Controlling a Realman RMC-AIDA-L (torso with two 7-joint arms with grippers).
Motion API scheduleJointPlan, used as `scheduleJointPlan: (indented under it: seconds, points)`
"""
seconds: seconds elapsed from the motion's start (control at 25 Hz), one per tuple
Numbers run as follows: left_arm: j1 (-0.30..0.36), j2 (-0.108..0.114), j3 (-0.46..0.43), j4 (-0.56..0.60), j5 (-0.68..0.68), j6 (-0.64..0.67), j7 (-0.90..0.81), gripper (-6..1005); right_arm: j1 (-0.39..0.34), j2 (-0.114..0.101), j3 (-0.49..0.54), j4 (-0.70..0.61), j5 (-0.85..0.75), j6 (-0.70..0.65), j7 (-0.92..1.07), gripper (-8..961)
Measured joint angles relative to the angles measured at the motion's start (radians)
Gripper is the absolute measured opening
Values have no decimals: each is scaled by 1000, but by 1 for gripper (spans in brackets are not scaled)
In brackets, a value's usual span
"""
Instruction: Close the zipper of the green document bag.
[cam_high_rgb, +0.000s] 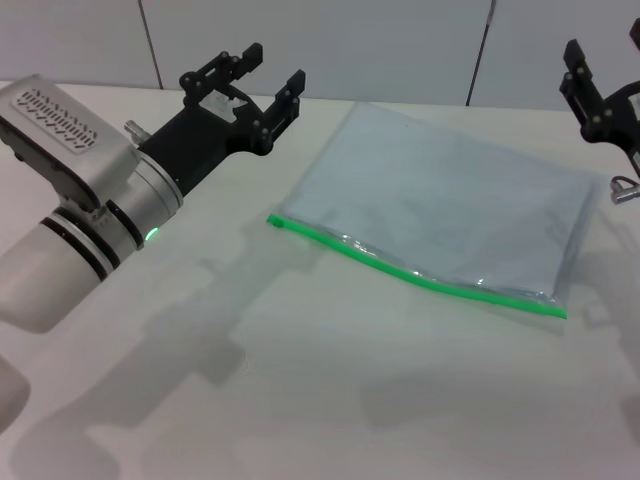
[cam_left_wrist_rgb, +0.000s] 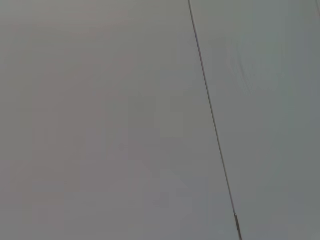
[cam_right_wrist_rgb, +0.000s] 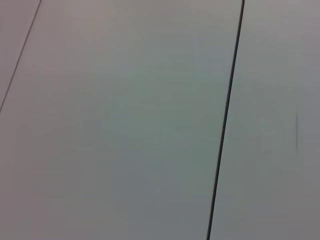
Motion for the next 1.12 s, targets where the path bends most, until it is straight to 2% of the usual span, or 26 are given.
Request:
scheduleJointPlan:
  seconds: [1.12]
  points:
    - [-5, -1, 0, 1, -5, 2, 0, 566, 15, -1, 0, 18, 14, -1, 25, 681]
